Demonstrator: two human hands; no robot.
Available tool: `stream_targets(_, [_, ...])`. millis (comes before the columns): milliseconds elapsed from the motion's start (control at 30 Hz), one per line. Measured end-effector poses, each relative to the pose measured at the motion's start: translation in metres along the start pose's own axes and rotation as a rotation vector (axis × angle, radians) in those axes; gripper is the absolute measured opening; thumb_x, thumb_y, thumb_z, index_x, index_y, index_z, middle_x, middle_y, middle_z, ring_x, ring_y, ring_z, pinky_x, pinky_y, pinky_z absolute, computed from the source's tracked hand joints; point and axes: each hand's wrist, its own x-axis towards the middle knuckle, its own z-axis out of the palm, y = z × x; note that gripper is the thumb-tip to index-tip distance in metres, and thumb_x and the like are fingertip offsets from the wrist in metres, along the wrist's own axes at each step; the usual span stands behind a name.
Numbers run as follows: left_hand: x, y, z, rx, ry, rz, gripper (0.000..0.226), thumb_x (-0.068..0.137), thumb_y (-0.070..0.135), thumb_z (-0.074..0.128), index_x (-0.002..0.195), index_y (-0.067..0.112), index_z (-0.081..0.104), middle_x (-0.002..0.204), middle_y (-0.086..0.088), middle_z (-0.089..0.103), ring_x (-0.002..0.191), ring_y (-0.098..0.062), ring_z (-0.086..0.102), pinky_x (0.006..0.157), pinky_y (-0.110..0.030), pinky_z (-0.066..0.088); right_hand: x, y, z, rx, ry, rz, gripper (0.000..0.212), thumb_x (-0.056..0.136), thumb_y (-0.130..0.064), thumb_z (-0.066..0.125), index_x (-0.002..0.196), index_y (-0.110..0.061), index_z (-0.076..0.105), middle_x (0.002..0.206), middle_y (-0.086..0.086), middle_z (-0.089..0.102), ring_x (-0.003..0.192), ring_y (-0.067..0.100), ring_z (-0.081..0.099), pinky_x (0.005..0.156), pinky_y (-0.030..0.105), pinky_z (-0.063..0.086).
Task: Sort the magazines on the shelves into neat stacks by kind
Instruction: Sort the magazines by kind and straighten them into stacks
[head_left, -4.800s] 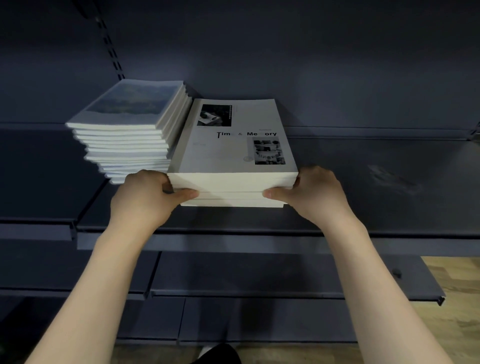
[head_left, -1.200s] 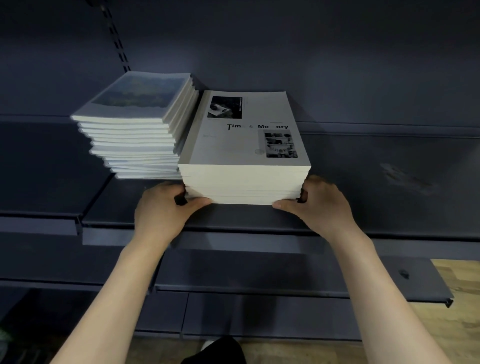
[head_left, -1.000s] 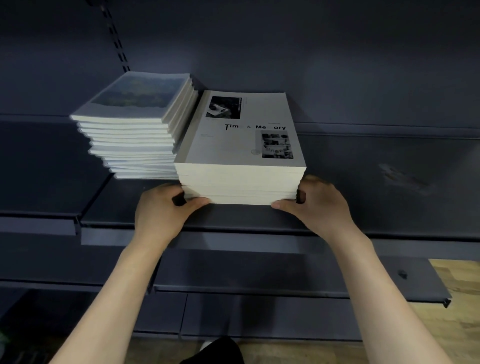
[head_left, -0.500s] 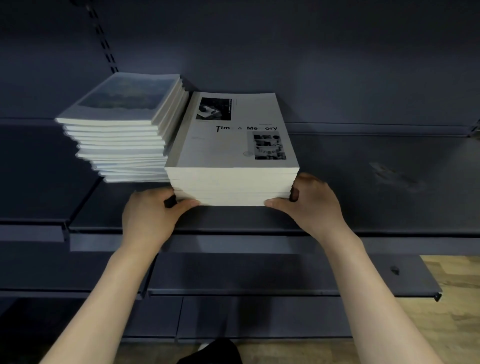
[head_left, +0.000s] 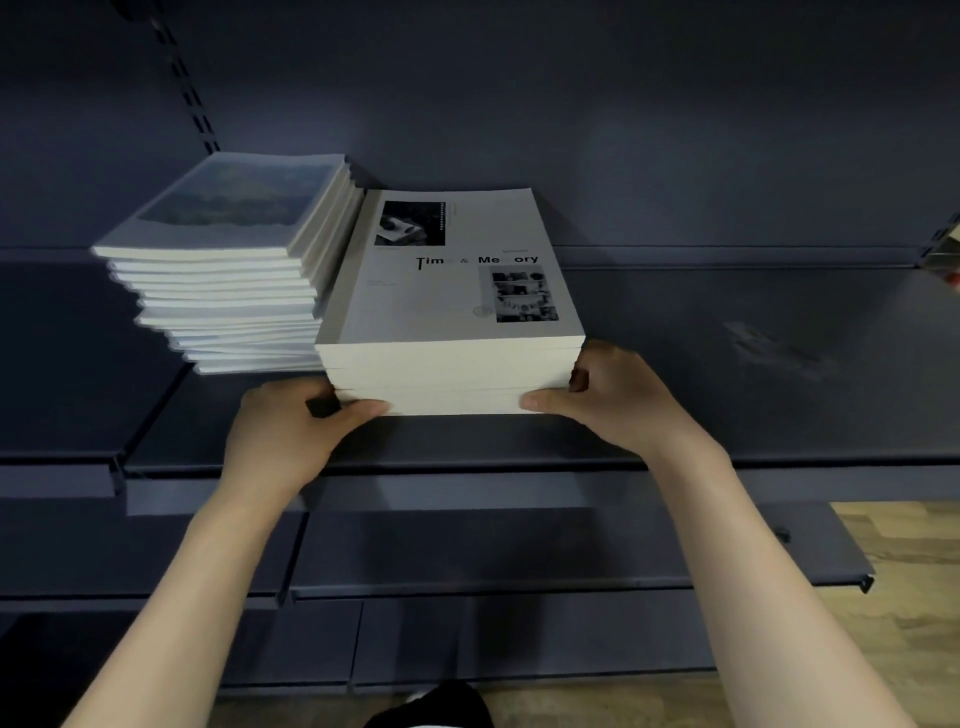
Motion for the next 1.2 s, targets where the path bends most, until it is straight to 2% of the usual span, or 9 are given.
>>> stream_targets(100, [0.009,0.003,-0.006,0.008,-0.095,0.005,0.032,0.072,0.033,0.077,0.101,0.021,0.072,0.093,0.015,0.063,0.084,0.000,0.056,0.069,-0.014,0.041,0.005,0.000,-0.004,-0.045,-0.015,0.009,0.050,0.072,-0.052,0.070,0.116,-0.029,0.064,0.102,-0.013,0.066,0.089,0.009,0.060,0.083,0.034,0.052])
stream_targets(200, [0.019,0.005,-0.013,0.051,-0.162,-0.022,0.032,0.068,0.033,0.081,0.096,0.021,0.073,0.085,0.016,0.063,0.080,-0.001,0.058,0.066,-0.011,0.040,0.005,0.001,-0.004,-0.076,0.024,0.025,0.048,0.070,-0.055,0.071,0.110,-0.028,0.067,0.092,-0.013,0.066,0.084,0.009,0.060,0.079,0.034,0.053])
stream_targets(367, [0.012,0.002,-0.008,0.077,-0.106,-0.058,0.019,0.068,0.042,0.078,0.074,0.027,0.069,0.077,0.014,0.065,0.082,-0.011,0.063,0.069,-0.027,0.051,0.002,0.003,0.005,-0.040,0.060,0.027,0.048,0.071,-0.057,0.069,0.109,-0.029,0.065,0.087,-0.011,0.058,0.081,0.010,0.056,0.075,0.033,0.051])
stream_targets(467, [0.006,0.002,-0.007,0.139,-0.117,-0.070,0.022,0.068,0.049,0.075,0.073,0.034,0.060,0.077,0.021,0.057,0.084,-0.009,0.057,0.074,-0.029,0.049,0.001,0.005,0.011,-0.086,0.039,0.059,0.053,0.069,-0.062,0.066,0.110,-0.029,0.062,0.097,-0.009,0.059,0.087,0.012,0.058,0.076,0.035,0.052])
stream_targets(600, [0.006,-0.003,-0.005,0.164,-0.115,-0.062,0.032,0.069,0.054,0.071,0.081,0.024,0.071,0.084,0.011,0.067,0.083,-0.009,0.060,0.072,-0.029,0.051,-0.001,0.008,0.016,-0.082,0.049,0.075,0.049,0.072,-0.062,0.064,0.107,-0.027,0.066,0.096,-0.008,0.061,0.085,0.011,0.059,0.076,0.035,0.052])
stream_targets(733, [0.010,-0.004,-0.004,0.038,-0.110,-0.015,0.025,0.069,0.039,0.078,0.088,0.023,0.074,0.081,0.017,0.065,0.077,0.009,0.054,0.069,-0.010,0.041,-0.001,0.010,0.018,-0.053,0.081,0.063,0.046,0.071,-0.060,0.067,0.102,-0.026,0.069,0.093,-0.008,0.063,0.083,0.010,0.059,0.077,0.035,0.052])
stream_targets(900, [0.013,-0.007,-0.004,0.046,-0.099,-0.005,0.028,0.066,0.038,0.080,0.084,0.017,0.076,0.082,0.010,0.070,0.082,-0.004,0.063,0.078,-0.024,0.049,-0.002,0.011,0.024,-0.041,0.095,0.090,0.053,0.067,-0.066,0.063,0.102,-0.027,0.068,0.099,-0.011,0.066,0.087,0.008,0.061,0.080,0.037,0.053])
stream_targets(1033, [0.010,-0.012,0.000,-0.039,-0.046,-0.010,0.024,0.067,0.033,0.081,0.086,0.020,0.074,0.077,0.020,0.063,0.079,0.009,0.056,0.068,-0.007,0.038,-0.001,0.008,0.025,-0.069,0.107,0.078,0.048,0.072,-0.063,0.064,0.103,-0.027,0.067,0.099,-0.010,0.064,0.087,0.010,0.059,0.078,0.038,0.053])
stream_targets(1200, [0.006,-0.014,0.005,-0.034,0.001,0.005,0.024,0.070,0.034,0.079,0.089,0.020,0.072,0.083,0.013,0.064,0.077,0.002,0.056,0.067,-0.008,0.037,0.003,0.011,0.025,-0.115,0.074,0.029,0.051,0.074,-0.063,0.060,0.112,-0.030,0.065,0.105,-0.009,0.058,0.085,0.010,0.055,0.075,0.033,0.049])
